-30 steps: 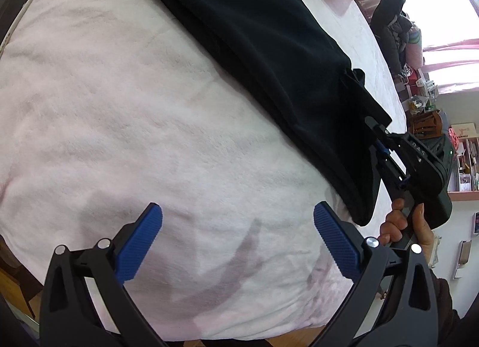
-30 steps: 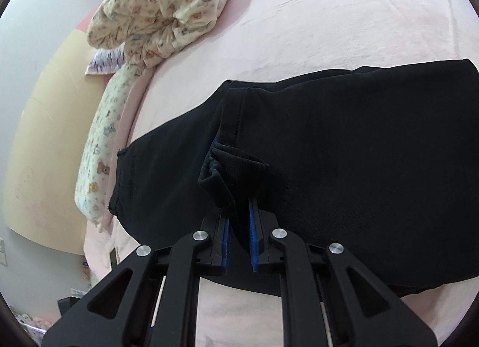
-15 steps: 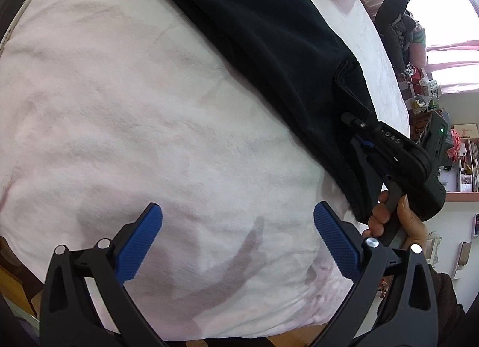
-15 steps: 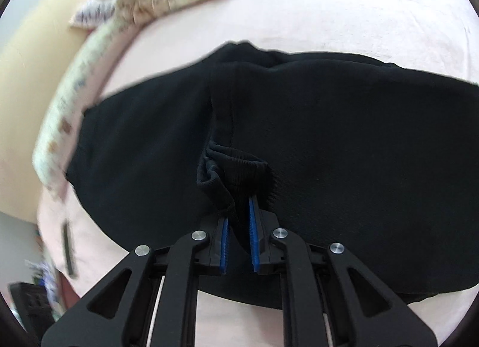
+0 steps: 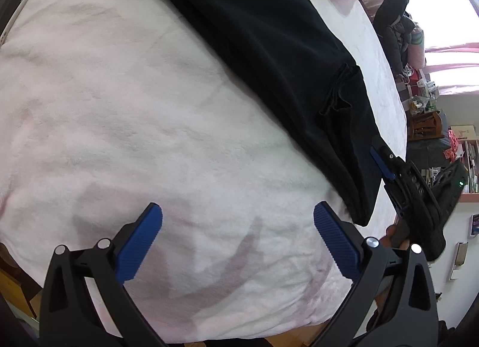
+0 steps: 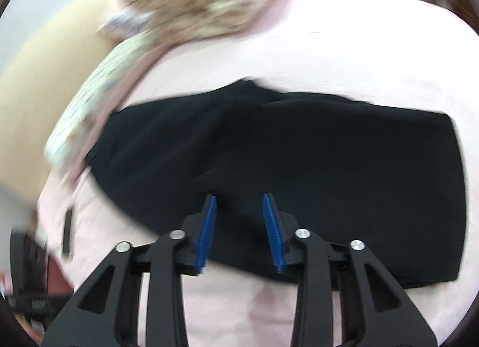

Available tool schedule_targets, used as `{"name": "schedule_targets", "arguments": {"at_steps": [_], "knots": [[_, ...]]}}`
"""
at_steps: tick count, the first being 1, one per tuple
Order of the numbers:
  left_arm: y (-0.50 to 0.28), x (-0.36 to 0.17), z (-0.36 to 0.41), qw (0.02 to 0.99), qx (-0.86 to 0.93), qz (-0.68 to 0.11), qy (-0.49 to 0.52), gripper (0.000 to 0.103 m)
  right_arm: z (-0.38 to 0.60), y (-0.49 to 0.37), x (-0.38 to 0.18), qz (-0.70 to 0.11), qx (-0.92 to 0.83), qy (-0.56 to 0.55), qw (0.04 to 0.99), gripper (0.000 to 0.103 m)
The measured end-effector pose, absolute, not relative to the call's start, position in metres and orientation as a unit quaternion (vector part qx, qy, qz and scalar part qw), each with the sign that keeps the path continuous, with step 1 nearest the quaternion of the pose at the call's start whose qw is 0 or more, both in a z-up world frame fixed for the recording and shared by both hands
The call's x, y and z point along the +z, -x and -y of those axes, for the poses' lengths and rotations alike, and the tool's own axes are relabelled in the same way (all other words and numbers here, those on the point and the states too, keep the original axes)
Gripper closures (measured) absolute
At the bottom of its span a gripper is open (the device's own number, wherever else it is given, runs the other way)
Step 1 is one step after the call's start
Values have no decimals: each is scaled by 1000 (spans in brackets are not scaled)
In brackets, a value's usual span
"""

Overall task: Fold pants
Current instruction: 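Open the right gripper and release the folded edge onto the trousers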

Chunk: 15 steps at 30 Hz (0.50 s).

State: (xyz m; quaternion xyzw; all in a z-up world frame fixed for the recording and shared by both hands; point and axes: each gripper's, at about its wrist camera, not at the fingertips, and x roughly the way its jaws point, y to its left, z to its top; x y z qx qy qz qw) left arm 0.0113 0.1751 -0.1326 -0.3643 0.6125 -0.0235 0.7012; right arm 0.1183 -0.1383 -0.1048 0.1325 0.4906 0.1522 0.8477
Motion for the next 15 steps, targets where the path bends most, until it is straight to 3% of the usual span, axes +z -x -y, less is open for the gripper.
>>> {"name": "schedule_targets", "arguments": {"at_steps": [4, 10, 15], "knots": [[-7, -135, -180, 699, -21, -615, 364, 2, 129, -132, -113, -496, 142, -110, 850, 71], [-9, -134, -188, 699, -21, -617, 361, 2, 68, -136, -143, -537, 163, 9, 828, 75], [-17, -127, -200, 711, -18, -601, 366, 2, 85, -136, -116, -503, 175, -25, 846, 75]]}}
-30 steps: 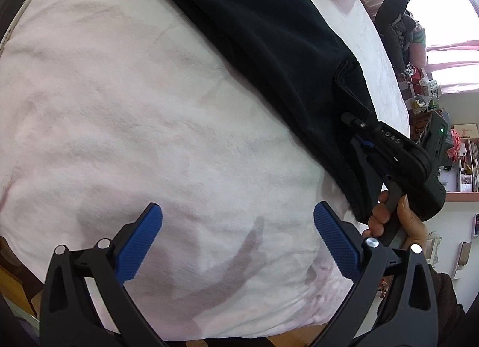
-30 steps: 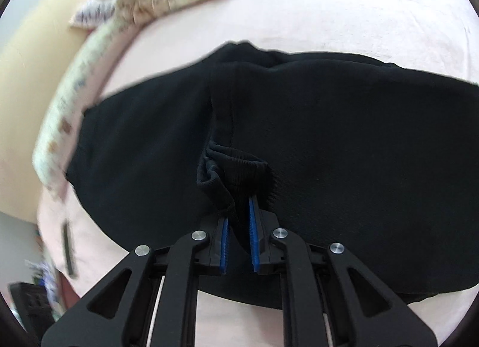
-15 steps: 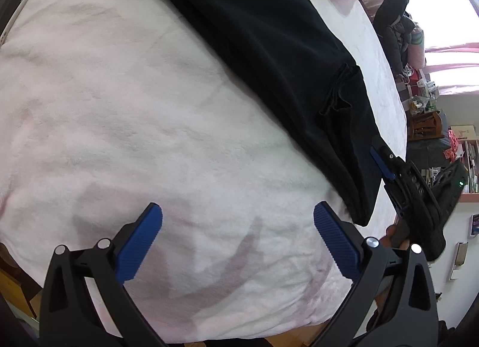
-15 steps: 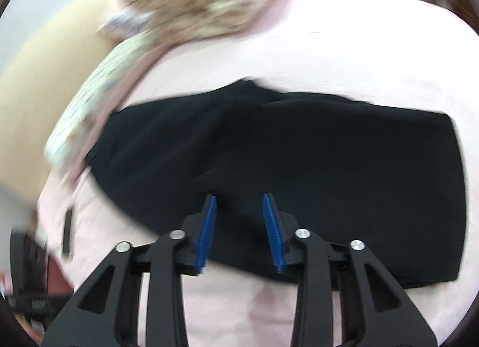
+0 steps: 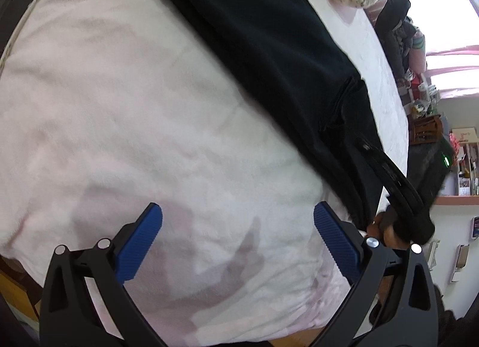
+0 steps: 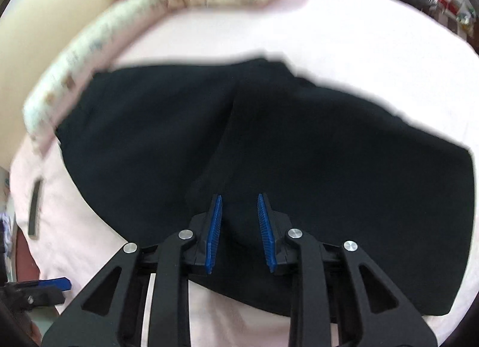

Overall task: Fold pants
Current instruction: 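Open the right gripper and release the folded edge onto the trousers, then grasp the edge of the folded trousers with the left gripper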

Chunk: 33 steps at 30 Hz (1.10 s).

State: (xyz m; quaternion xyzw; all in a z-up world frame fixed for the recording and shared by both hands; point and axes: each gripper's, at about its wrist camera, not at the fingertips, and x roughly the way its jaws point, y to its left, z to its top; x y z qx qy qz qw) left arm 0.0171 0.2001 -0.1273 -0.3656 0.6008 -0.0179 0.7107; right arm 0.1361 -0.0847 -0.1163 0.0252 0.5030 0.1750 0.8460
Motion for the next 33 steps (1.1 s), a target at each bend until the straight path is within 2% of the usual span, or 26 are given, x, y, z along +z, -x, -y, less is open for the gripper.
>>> {"name": "schedule_targets", "arguments": {"at_steps": [2, 5, 6, 8, 12, 18, 22, 33], "knots": [[-22, -125, -207, 714, -12, -594, 371, 2, 80, -135, -112, -498, 186, -22, 847, 75], [-37, -127, -219, 698, -3, -608, 379, 2, 53, -138, -142, -561, 218, 38, 798, 75], [-40, -127, -223, 694, -2, -608, 385, 2, 51, -135, -139, -554, 219, 53, 801, 75], [-50, -121, -238, 702, -2, -589, 400, 2, 60, -136, -129, -556, 222, 25, 800, 75], [-79, -113, -273, 711, -2, -548, 440, 2, 108, -127, -107, -564, 198, -99, 796, 75], [-113, -131, -340, 676, 18, -462, 574, 3, 133, -86, -107, -614, 180, -166, 750, 75], [-124, -148, -356, 658, 23, -451, 602, 14, 127, -63, -114, -641, 182, -187, 722, 75], [-132, -167, -367, 653, 27, -468, 595, 14, 79, -62, -119, -657, 213, -204, 694, 75]]}}
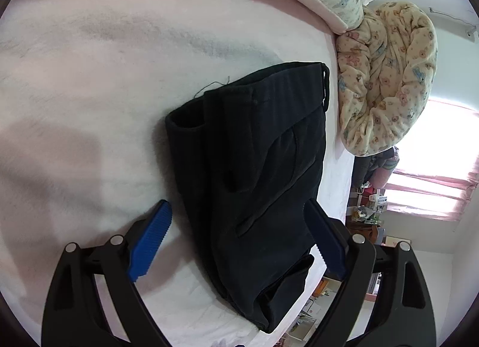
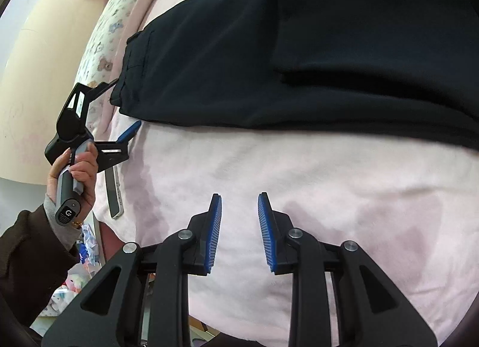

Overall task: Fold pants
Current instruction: 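Grasp the edge of the folded trousers with the left gripper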

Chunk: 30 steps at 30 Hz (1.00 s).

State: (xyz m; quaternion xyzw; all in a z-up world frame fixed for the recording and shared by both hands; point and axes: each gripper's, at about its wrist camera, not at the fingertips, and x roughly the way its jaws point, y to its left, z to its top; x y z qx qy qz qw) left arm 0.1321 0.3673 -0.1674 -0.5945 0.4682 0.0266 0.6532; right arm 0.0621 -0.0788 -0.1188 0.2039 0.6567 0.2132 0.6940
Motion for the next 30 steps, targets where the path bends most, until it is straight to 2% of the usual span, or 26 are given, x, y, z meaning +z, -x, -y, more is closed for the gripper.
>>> {"name": "schedule_targets", "arguments": {"at_steps": [6, 8, 10, 12, 16, 20, 22, 25, 30], "knots": [[-141, -166, -366, 663, 5, -445, 602, 26, 64, -70, -127, -664, 206, -202, 689, 75], [-140, -164, -365, 668, -8, -432, 606, 36, 64, -67, -132, -673, 202, -202, 682, 75], [-138, -165, -364, 678, -15, -433, 594, 62, 61, -66, -136, -679, 201, -203, 677, 75], [-134, -173, -366, 680, -7, -443, 584, 75, 58, -65, -140, -684, 201, -204, 671, 75], [-135, -181, -366, 683, -3, -440, 583, 72, 52, -64, -143, -691, 206, -200, 663, 75], [-138, -183, -362, 686, 4, -426, 589, 61, 46, -63, -144, -695, 210, -196, 660, 75], [-137, -185, -363, 683, 4, -419, 598, 64, 46, -63, -146, -698, 208, -194, 658, 75], [-132, -184, -363, 690, -2, -412, 595, 78, 46, -62, -149, -703, 203, -192, 654, 75], [-130, -167, -357, 727, -9, -406, 553, 85, 47, -61, -153, -707, 197, -196, 650, 75]]}}
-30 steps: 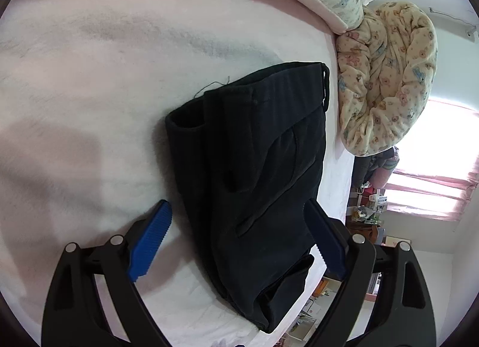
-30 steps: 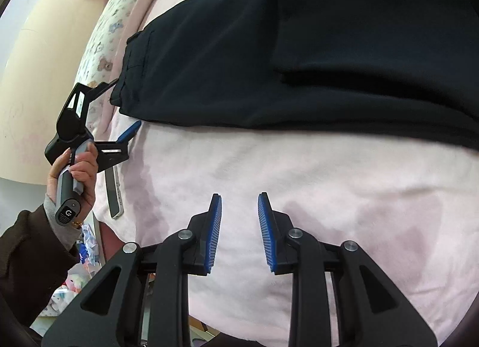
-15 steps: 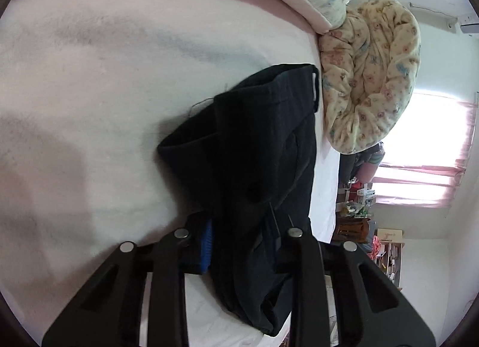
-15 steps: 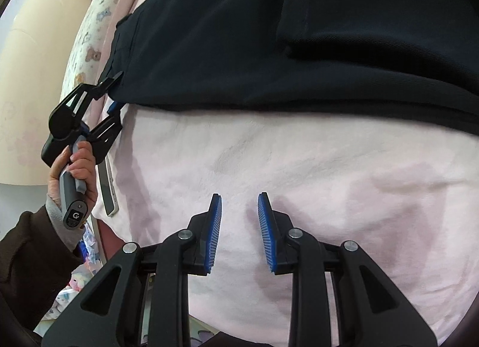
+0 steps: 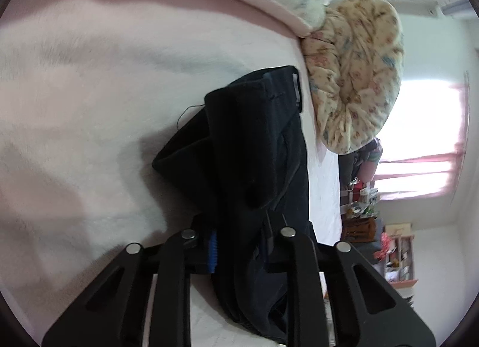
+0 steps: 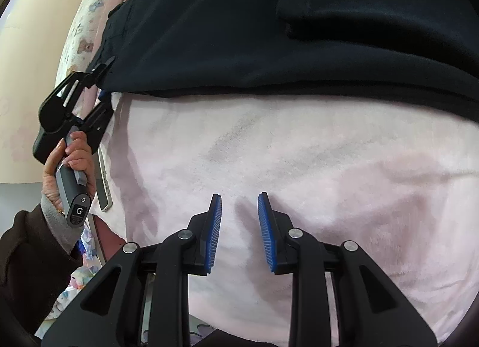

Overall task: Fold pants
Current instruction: 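Grasp the edge of the folded trousers with the left gripper, then lift the trouser edge with the left gripper and fold it over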

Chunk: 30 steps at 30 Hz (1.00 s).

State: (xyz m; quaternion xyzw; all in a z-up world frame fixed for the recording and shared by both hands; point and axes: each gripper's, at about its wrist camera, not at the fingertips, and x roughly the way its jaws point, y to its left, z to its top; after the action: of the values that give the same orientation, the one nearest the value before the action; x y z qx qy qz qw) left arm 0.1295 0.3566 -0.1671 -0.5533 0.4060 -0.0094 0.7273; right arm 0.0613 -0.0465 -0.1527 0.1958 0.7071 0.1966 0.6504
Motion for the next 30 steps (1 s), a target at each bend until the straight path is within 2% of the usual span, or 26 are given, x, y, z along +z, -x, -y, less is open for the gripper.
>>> {"name": "schedule_targets", "arguments": {"at_steps": [12, 30], "knots": [[-132, -108, -334, 775, -78, -370, 506, 92, 58, -54, -152, -704, 192, -216, 648, 75], [-142, -7, -232, 825, -215, -330, 405, 92, 110, -39, -151, -685, 173, -270, 655, 75]]}}
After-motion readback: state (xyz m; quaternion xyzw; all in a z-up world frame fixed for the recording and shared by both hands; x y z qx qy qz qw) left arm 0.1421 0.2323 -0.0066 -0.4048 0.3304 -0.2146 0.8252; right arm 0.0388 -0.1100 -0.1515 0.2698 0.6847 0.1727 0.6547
